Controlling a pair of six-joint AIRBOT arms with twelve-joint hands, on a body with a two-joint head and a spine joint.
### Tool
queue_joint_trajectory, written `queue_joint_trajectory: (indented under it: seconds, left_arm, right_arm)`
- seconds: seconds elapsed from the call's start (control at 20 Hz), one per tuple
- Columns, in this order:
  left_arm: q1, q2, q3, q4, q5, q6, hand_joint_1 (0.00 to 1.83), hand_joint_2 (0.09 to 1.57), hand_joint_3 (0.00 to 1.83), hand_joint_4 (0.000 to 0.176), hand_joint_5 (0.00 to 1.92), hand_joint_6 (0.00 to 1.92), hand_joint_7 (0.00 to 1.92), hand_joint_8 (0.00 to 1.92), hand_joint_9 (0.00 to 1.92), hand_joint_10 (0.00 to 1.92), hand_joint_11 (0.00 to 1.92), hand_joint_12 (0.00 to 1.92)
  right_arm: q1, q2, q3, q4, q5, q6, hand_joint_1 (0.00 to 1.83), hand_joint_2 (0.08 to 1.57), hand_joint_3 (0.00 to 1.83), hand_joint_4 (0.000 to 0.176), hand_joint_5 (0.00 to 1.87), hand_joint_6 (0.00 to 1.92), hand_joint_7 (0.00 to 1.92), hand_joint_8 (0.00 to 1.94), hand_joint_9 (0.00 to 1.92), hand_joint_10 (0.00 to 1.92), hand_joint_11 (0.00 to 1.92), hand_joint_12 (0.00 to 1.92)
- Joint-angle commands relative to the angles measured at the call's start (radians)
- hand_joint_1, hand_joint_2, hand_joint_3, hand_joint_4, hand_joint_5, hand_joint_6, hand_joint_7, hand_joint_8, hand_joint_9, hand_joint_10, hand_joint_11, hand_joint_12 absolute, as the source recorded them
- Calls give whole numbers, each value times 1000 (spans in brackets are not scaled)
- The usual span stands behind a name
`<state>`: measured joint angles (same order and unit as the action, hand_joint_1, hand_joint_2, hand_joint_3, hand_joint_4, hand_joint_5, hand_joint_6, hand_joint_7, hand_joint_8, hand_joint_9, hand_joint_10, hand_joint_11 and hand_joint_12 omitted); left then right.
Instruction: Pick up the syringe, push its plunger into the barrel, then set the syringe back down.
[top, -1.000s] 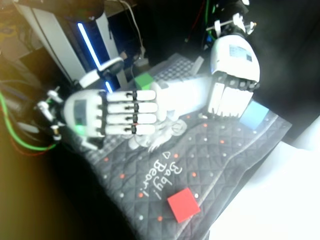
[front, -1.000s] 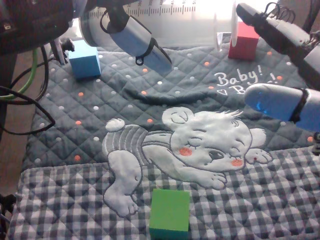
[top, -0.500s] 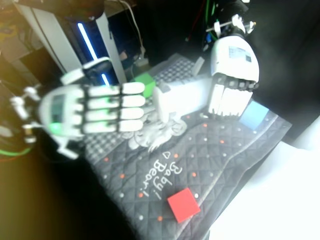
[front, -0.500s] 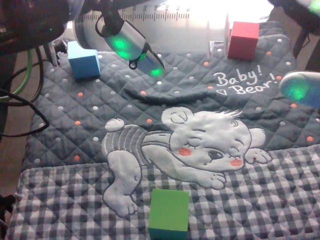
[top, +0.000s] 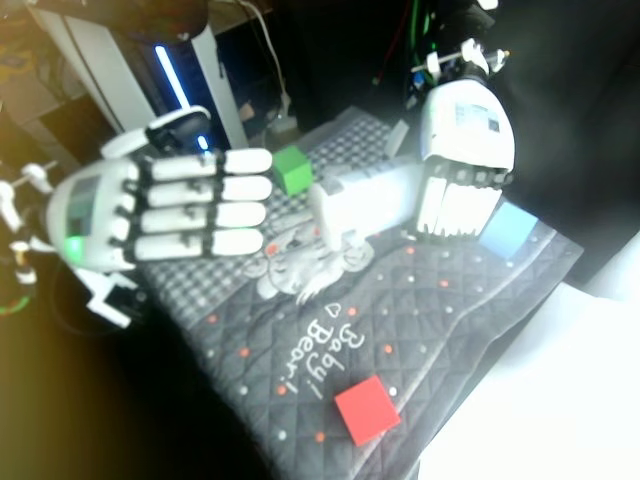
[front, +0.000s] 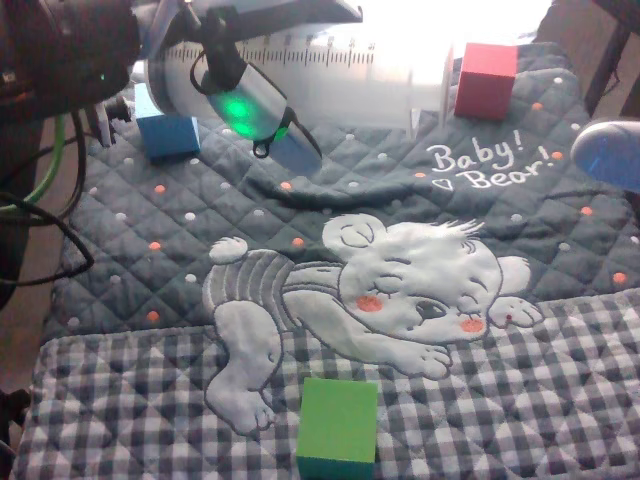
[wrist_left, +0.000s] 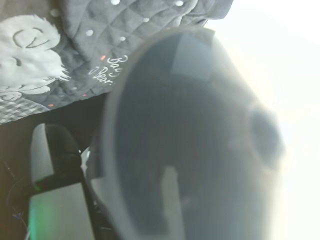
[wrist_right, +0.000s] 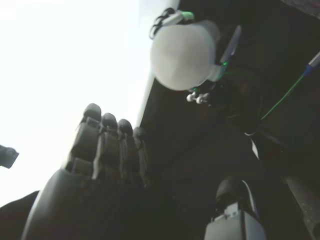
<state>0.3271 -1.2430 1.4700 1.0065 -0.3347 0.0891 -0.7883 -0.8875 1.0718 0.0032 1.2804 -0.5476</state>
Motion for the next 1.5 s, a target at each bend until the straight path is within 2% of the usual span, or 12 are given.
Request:
queue_joint_trajectory:
  seconds: [0.0,0.15,0.45,0.55,0.75,0.85,1.0,1.15,1.25,1.45]
  left_arm:
    - [-13,2,2,-29,-64,-5,1455,1159,2,0,1173,1921,1415,1921,1484,1921,1459,1921]
    - [-5,-4,4,23,-61,-59,1416,1175,9,0,1218,1921,1463,1921,1526,1921,1490,1921]
    - [24,-22,5,58,-42,-62,1446,1136,0,0,1230,1921,1503,1921,1563,1921,1551,1921]
    - [29,-38,18,135,-40,-141,1469,1149,0,0,1222,1921,1491,1921,1546,1921,1526,1921]
    - [50,-54,36,150,-41,-164,1413,1161,3,0,1215,1921,1460,1921,1492,1921,1403,1921]
    - [51,-60,41,186,-39,-203,1448,1142,0,0,1217,1921,1464,1921,1527,1921,1489,1921]
    - [61,-69,51,190,-41,-213,1409,1146,0,0,1210,1921,1460,1921,1544,1921,1525,1921]
    - [69,-72,52,191,-41,-215,1359,1169,7,0,1161,1921,1412,1921,1487,1921,1439,1921]
    - [72,-74,52,196,-41,-217,1364,1168,6,0,1157,1921,1411,1921,1492,1921,1450,1921]
    - [76,-78,56,229,-53,-261,1347,1199,17,0,1021,1921,1239,1921,1361,1921,1349,1921]
  right_arm:
    - [15,5,0,18,125,-1,4,964,3,0,34,1,0,0,0,0,18,5]
    - [22,5,0,18,125,-4,14,974,6,0,23,0,0,0,0,0,5,0]
    - [24,3,0,18,125,-4,2,991,5,0,20,3,0,0,0,0,18,8]
    - [25,1,-1,18,125,-4,0,991,4,0,36,9,0,0,0,0,17,8]
    - [25,-4,-1,18,125,-4,0,1004,7,0,21,2,0,0,0,0,7,3]
    - [26,-5,-1,18,125,-4,0,997,3,0,16,0,0,0,0,0,18,8]
    - [27,-7,-1,17,125,-4,0,991,0,0,17,3,0,0,0,0,16,7]
    - [30,-10,-1,16,125,-4,0,957,0,0,20,2,0,0,0,0,7,4]
    - [30,-11,-1,16,125,-4,0,945,0,0,17,1,0,0,0,0,9,5]
    - [30,-13,-1,16,125,-4,0,941,0,0,11,0,0,0,0,0,22,11]
